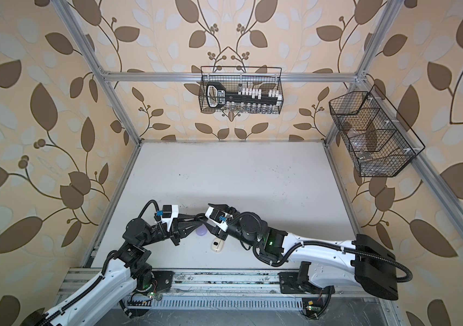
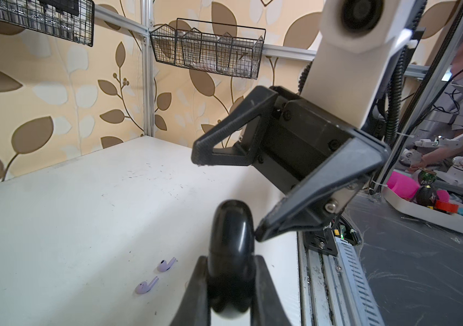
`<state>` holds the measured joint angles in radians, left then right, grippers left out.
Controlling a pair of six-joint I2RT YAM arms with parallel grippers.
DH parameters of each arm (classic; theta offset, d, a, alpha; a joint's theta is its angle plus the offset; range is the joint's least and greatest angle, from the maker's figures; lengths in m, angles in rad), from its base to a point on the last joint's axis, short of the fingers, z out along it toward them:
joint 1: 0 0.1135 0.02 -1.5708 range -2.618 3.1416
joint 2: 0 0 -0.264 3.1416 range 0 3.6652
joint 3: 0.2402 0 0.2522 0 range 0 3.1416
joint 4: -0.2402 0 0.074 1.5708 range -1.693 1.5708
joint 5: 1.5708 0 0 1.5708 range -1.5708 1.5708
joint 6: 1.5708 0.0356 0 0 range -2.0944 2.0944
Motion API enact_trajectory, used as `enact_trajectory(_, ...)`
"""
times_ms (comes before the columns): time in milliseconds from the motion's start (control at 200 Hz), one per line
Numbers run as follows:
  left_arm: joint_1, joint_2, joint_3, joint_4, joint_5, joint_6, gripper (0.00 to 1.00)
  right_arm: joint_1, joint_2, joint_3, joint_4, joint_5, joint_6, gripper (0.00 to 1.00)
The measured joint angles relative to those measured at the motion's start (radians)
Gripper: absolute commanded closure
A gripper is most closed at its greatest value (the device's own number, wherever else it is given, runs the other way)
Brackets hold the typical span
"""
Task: Insert the wireless bluetooth earbuds into the charging case
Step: 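Pull the lid open with the right gripper while the left gripper holds the case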
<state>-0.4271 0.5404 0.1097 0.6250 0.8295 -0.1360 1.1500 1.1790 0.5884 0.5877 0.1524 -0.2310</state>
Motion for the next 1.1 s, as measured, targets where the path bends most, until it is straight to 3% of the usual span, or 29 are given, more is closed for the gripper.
enact_trajectory(670,-0.025,-0.047,0.0,-0.015,0.005,-0.003,1.0,-0.006,-0.011,0.0,0.038,0.027,0.018,0.49)
enact_trajectory(1100,-0.037,-0.071,0.0,-0.014,-0.006,-0.002,1.0,-0.011,-0.043,0.0,-0.005,0.088,0.076,0.44)
